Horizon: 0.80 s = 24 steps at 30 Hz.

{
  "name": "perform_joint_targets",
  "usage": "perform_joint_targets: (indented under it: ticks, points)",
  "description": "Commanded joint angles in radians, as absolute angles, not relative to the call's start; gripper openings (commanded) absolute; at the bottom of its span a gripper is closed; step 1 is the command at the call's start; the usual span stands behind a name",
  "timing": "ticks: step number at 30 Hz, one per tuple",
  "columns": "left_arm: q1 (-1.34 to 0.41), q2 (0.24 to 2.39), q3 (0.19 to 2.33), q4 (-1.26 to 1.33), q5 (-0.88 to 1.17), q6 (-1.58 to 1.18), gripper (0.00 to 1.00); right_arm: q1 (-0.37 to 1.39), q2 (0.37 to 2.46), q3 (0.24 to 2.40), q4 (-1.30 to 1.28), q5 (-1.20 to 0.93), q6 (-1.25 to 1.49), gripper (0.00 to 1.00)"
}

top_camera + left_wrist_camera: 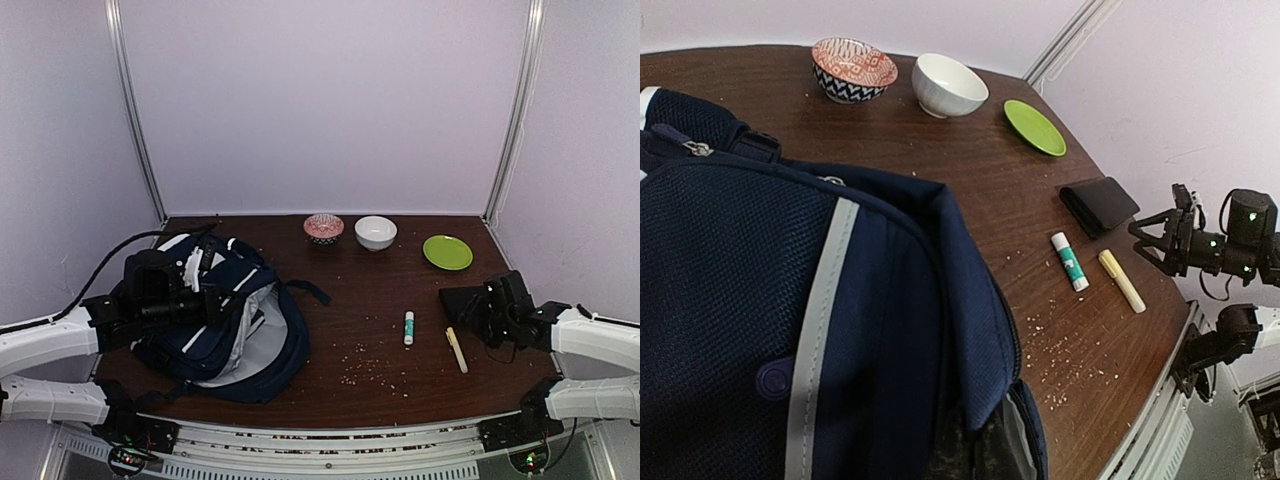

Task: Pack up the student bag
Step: Pick up the personal item from the center of the board.

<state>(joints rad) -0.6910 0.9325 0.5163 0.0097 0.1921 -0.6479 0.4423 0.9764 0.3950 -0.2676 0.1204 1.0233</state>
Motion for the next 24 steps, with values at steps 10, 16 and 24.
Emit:
perform_joint_targets:
  ticks: [10,16,24]
  points:
    - [-0.673,0.892,0.492,-0.040,0.119,-0.672,0.00,0.250,0.999,0.288,0.039,0.115,1.321,0.63]
    - [-0.673,0.871,0.513,-0.083,0.107,-0.661,0.00,0.146,1.121,0.274,0.176,0.023,1.311,0.56]
    - [-0.673,0.852,0.533,-0.124,0.084,-0.654,0.00,0.076,1.292,0.291,0.352,-0.089,1.294,0.53]
